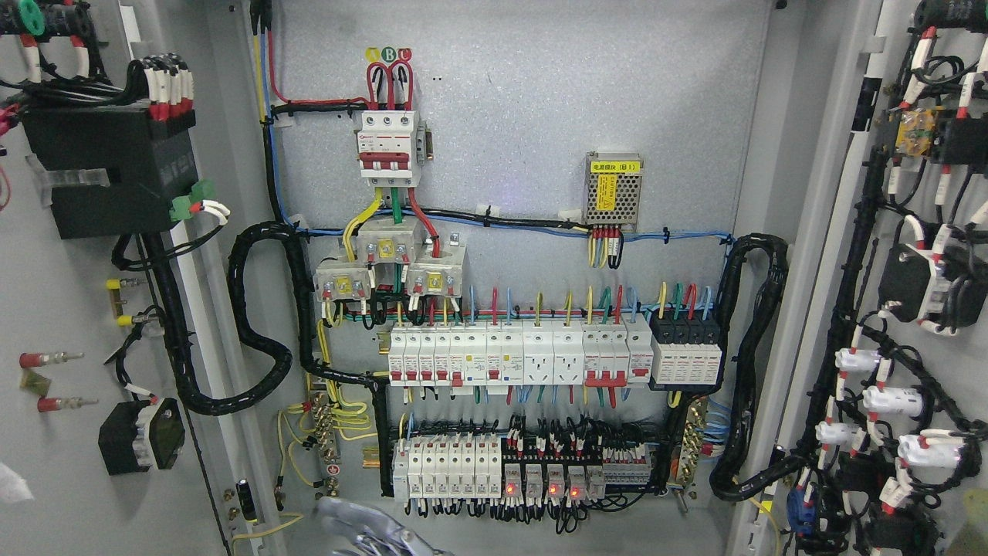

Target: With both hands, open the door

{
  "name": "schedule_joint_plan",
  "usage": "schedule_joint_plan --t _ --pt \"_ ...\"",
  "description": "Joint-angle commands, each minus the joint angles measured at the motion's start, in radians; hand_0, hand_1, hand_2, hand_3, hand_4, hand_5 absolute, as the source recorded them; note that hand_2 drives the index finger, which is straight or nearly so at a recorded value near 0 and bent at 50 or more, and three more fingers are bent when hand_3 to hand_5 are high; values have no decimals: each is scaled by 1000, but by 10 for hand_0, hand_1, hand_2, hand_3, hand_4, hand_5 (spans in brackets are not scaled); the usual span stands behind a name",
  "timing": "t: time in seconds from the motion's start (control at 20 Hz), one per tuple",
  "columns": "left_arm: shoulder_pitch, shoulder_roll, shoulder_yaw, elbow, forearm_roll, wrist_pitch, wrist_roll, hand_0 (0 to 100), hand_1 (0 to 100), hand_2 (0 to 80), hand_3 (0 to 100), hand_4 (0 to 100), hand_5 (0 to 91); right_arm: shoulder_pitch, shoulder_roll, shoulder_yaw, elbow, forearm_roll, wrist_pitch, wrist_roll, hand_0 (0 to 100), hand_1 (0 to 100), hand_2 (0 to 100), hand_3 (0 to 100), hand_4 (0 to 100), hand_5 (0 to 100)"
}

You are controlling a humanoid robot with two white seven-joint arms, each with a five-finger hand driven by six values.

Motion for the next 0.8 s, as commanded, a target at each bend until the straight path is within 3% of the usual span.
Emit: schedule_joint_plan --t 0.0,0.2,0.4,0.5,0.75 --pt "72 31 2 -605 6 -17 -72 296 0 27 27 37 0 197 -217 -182 -60 58 -95 -2 218 0 0 0 0 0" --pt "106 50 -9 -782 6 -59 -144 295 0 27 27 37 0 303 -225 -294 -51 58 -140 0 219 0 0 0 0 0" --pt "112 41 11 -901 9 -65 -296 295 0 28 27 37 0 355 -225 -313 4 58 -180 0 218 0 0 0 0 0" --pt "114 41 13 -955 9 -102 -306 295 0 28 27 37 0 373 -225 -328 27 58 -224 -3 218 0 0 0 0 0" --pt "108 25 33 -1029 9 -204 -300 296 0 28 27 37 0 416 -227 -405 87 58 -237 -6 218 0 0 0 0 0"
